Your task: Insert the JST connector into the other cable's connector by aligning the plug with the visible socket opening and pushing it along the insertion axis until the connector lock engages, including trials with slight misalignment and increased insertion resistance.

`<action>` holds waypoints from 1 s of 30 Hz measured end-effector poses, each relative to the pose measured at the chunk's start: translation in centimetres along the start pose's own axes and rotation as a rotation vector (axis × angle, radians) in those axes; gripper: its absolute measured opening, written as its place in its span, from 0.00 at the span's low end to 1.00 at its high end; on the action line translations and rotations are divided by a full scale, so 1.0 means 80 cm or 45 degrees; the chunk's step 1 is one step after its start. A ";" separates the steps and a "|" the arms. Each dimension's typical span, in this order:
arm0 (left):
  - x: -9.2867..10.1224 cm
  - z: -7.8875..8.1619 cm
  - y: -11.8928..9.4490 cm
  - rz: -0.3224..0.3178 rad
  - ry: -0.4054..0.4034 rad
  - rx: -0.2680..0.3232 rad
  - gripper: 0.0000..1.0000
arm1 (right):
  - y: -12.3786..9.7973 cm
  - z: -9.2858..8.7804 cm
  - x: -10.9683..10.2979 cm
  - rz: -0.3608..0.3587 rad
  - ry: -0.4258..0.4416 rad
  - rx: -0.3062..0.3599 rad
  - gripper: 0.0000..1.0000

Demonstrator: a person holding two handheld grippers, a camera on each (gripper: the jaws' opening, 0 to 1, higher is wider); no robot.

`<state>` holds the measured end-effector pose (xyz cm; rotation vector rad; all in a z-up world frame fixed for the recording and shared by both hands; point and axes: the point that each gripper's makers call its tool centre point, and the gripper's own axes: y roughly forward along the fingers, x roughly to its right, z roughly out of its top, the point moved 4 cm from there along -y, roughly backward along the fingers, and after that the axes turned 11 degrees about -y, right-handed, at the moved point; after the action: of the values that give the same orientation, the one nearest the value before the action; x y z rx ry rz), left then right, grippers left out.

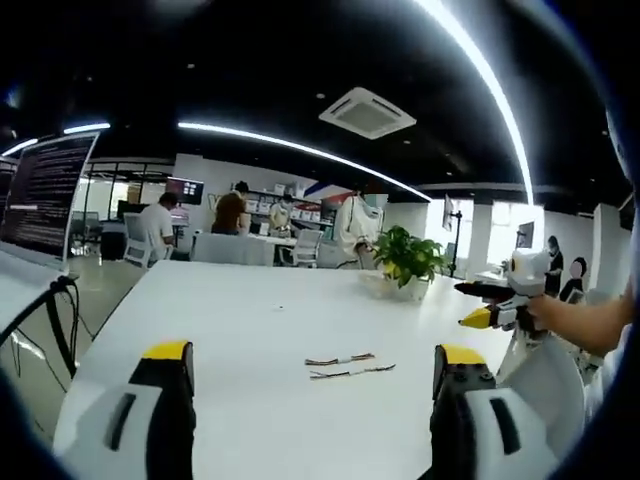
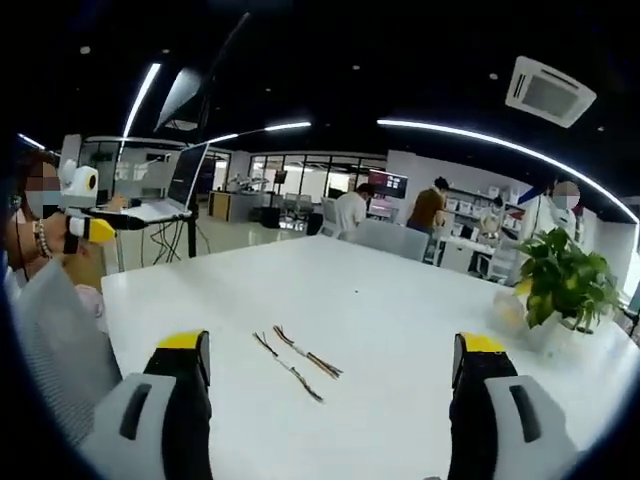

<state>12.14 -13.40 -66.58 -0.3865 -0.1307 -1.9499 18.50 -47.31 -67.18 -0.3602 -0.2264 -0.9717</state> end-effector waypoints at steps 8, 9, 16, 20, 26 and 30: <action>0.005 -0.016 -0.026 0.039 0.005 0.057 0.99 | -0.039 -0.010 0.003 -0.065 -0.080 -0.077 1.00; 0.006 -0.017 -0.027 0.039 -0.009 0.055 0.99 | -0.040 -0.008 0.005 -0.071 -0.076 -0.068 1.00; 0.031 -0.042 -0.026 -0.024 -0.061 -0.018 0.99 | -0.055 -0.022 -0.011 -0.065 -0.050 -0.117 1.00; 0.034 -0.054 -0.022 -0.010 -0.015 -0.052 0.99 | -0.061 -0.034 -0.020 -0.034 -0.045 -0.172 1.00; 0.042 -0.064 -0.019 -0.028 -0.062 -0.077 0.99 | -0.075 -0.058 -0.027 -0.022 -0.016 -0.237 1.00; 0.039 -0.066 -0.019 -0.011 -0.090 -0.078 0.99 | -0.076 -0.069 -0.037 -0.006 0.034 -0.254 1.00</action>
<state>8.57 -16.97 -70.39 -0.4964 -0.1185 -1.9526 11.95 -50.40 -72.09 -0.5291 -0.1062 -1.0057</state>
